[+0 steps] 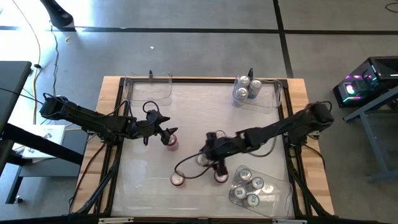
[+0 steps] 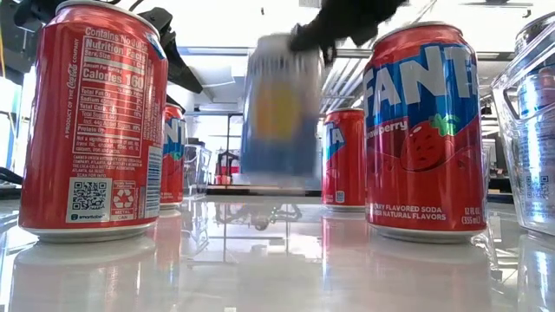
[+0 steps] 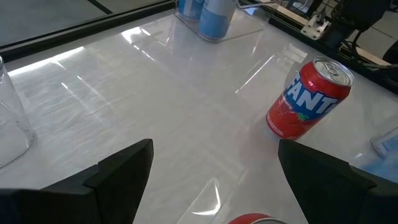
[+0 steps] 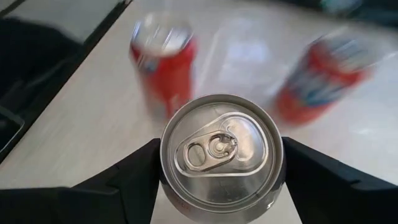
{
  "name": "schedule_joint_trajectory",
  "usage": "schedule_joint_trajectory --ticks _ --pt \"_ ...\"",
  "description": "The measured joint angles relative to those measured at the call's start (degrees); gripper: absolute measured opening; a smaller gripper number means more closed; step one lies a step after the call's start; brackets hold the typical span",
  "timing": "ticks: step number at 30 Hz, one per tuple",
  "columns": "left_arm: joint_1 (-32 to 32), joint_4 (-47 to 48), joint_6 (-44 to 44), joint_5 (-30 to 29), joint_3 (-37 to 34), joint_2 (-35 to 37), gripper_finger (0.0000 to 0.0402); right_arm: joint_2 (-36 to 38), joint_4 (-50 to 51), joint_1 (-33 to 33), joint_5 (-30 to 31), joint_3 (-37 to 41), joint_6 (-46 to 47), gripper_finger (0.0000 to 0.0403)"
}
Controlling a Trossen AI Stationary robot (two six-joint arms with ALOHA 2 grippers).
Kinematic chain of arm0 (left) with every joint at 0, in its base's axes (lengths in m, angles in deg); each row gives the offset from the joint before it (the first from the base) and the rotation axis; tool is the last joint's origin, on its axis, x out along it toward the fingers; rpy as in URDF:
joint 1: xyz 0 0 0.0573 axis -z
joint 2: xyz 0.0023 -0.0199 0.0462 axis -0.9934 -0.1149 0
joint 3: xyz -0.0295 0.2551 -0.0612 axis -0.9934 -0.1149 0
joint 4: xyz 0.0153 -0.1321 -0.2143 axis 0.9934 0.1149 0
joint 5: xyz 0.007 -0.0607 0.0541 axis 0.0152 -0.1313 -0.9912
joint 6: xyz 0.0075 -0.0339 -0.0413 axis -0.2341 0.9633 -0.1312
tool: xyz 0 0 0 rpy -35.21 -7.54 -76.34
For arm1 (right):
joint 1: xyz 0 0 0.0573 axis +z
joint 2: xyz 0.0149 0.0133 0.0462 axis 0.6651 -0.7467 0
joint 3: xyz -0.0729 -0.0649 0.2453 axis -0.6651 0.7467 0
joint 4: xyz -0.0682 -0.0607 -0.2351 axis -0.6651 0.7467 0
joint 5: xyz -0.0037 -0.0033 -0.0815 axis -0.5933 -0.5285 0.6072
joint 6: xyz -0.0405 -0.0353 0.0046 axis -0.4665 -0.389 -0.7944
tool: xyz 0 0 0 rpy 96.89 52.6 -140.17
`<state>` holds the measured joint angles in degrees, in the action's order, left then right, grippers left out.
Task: Sort soda cans
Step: Put the blue white soda can into the top right transparent bin
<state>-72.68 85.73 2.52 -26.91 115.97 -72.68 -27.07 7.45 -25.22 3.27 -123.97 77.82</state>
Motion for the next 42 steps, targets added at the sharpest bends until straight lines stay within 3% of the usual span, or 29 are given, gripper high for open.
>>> schedule_joint_trajectory --ticks 8,13,16,23,28,31,35,42 --pt "0.0 0.1 0.0 0.0 0.0 0.0 0.0342 18.4 11.7 0.9 16.1 -0.1 -3.2 0.0275" --pt "0.0 0.1 -0.4 0.1 0.0 0.0 0.0342 29.0 25.0 -1.2 32.8 -0.2 1.2 0.0275" --pt "0.0 0.1 -0.4 0.1 0.0 0.0 0.0342 35.0 33.2 -4.8 37.2 0.5 4.9 0.0275" --pt "0.0 0.1 -0.6 0.0 0.0 0.0 0.0342 49.1 35.3 -19.2 37.0 13.3 11.4 0.0275" --pt "0.0 0.0 -0.6 -0.1 0.0 0.0 0.0342 53.9 28.3 -29.4 37.0 23.7 14.8 0.0275" --pt "-0.3 0.0 -1.0 -0.1 0.0 0.0 0.0342 53.9 23.2 -34.9 36.6 27.9 15.6 0.0275" --pt "-0.3 -0.1 -1.0 -0.2 0.0 0.0 0.0342 52.4 19.7 -41.0 30.8 31.7 15.5 0.0275" --pt "-0.3 0.0 -1.2 -0.2 0.0 0.0 0.0342 48.4 15.5 -45.9 22.0 33.6 15.8 0.0275"
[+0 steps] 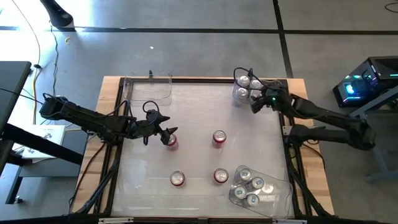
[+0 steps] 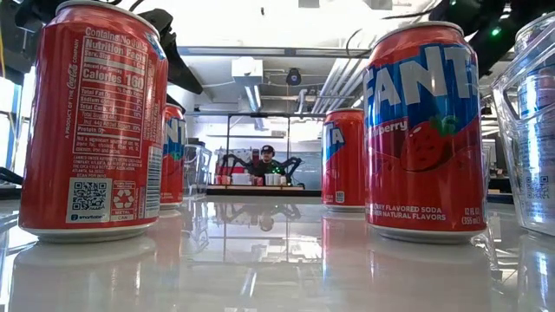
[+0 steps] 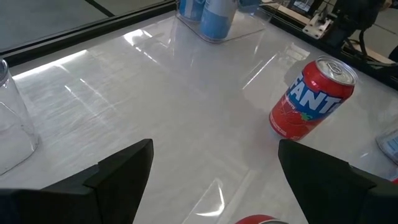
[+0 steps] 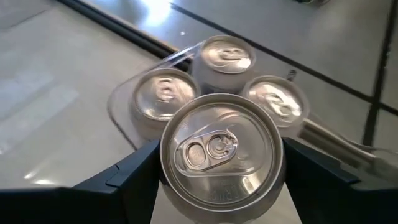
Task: Sort soda cans
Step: Put the blue white soda can into the top right transparent bin
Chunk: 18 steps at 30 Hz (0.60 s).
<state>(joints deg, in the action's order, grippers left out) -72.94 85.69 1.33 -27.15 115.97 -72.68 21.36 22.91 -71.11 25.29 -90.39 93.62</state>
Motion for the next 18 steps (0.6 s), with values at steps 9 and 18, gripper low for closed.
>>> schedule_joint_trajectory --ticks 9,18 --pt "0.0 0.0 -0.3 0.0 0.0 0.0 0.0342 -7.8 -2.7 -1.7 -3.4 0.0 -0.4 0.0275" --pt "0.0 0.0 -0.3 0.0 0.0 0.0 0.0342 -12.6 -4.0 -4.9 -7.2 -0.1 -0.4 0.0275"
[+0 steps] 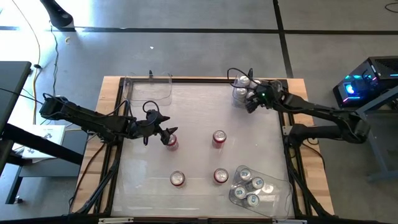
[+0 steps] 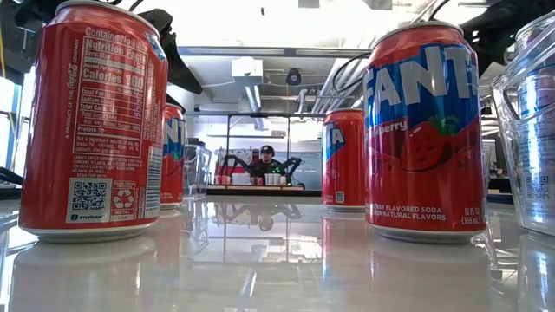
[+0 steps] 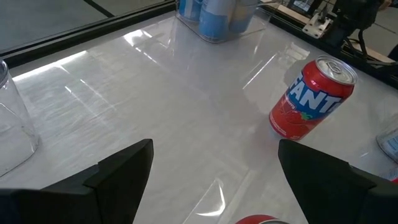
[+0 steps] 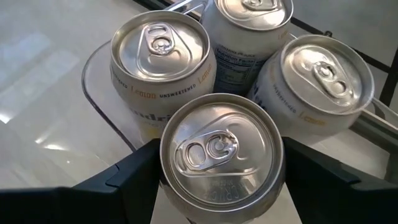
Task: Sort soda cans
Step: Put the blue white soda can into the top right transparent bin, then put the red soda can into the top left transparent bin
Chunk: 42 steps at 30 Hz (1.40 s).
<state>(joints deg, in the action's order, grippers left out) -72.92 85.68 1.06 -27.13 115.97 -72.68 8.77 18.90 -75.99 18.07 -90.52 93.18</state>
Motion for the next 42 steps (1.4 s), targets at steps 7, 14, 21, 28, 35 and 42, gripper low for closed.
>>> schedule_joint_trajectory --ticks 7,14,21,28,35,42 --pt "0.0 0.0 0.0 0.0 0.0 0.0 0.0342 0.0 0.3 -0.3 -0.5 0.0 0.5 0.032" --pt "0.0 0.0 0.0 0.0 0.0 0.0 0.0342 0.1 0.3 -0.3 -0.6 0.0 0.5 0.0344" --pt "0.0 0.0 0.0 0.0 0.0 0.0 0.0342 3.2 0.3 -0.3 0.5 -3.4 0.1 0.0346" --pt "0.1 0.0 0.4 0.0 0.0 0.0 0.0342 7.9 0.6 0.6 0.8 -7.1 -0.5 0.0347" --pt "0.2 0.4 0.4 0.8 0.0 0.0 0.0342 12.0 -0.2 9.9 -2.1 -7.4 0.0 0.0348" --pt "2.8 -1.6 -5.7 -5.3 0.0 0.0 0.0342 11.1 -10.2 28.2 -2.3 -4.1 2.0 0.0348"
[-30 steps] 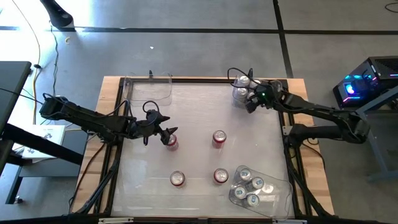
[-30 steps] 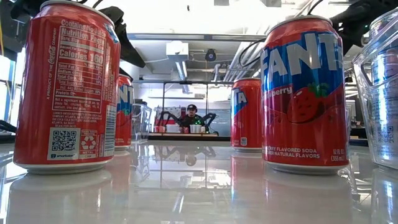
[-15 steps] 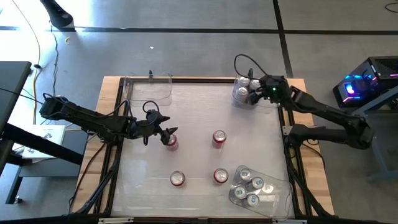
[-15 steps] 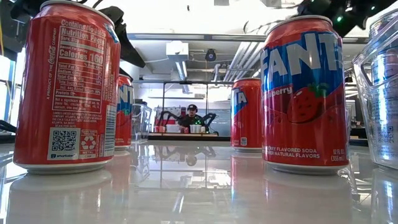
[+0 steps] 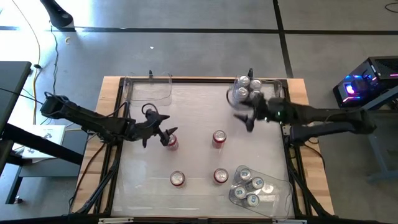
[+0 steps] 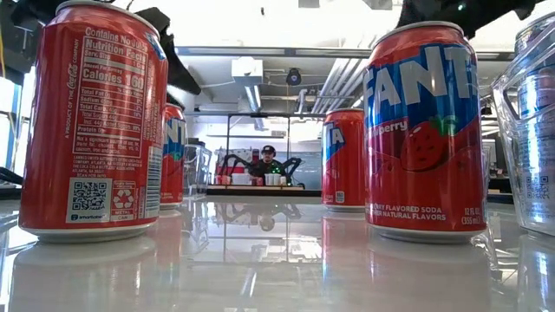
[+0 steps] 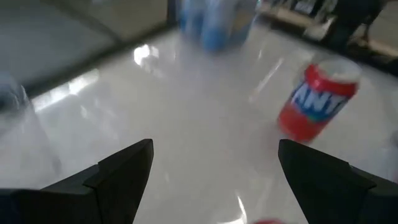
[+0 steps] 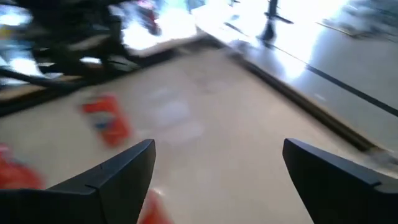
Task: Sort soda cans
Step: Put the red soda can into the top left transparent bin
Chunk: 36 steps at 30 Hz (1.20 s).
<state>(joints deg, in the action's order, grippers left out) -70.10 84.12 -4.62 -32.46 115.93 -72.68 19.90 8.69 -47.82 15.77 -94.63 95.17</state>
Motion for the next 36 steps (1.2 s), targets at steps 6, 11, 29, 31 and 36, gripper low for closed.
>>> schedule_joint_trajectory --ticks 6,11,29,31,36 --pt "8.1 -17.2 -19.8 -1.6 0.0 0.0 0.0342 -2.2 -17.9 13.4 5.2 7.0 -2.2 0.0348" --pt "15.5 -38.2 -37.4 6.0 0.0 0.0 0.0342 -3.4 -27.8 20.5 13.0 10.1 -4.9 0.0348" --pt "23.6 24.6 -0.7 5.1 11.9 0.0 0.0342 -3.4 -30.6 23.9 18.1 11.6 -4.5 0.0348" --pt "24.9 27.3 5.7 4.8 10.2 0.0 0.0342 -3.4 -30.7 23.9 18.1 11.6 -4.5 0.0348" --pt "28.0 19.4 13.2 0.3 1.8 -0.3 0.0342 -3.4 -30.5 23.9 18.1 11.6 -4.5 0.0348"
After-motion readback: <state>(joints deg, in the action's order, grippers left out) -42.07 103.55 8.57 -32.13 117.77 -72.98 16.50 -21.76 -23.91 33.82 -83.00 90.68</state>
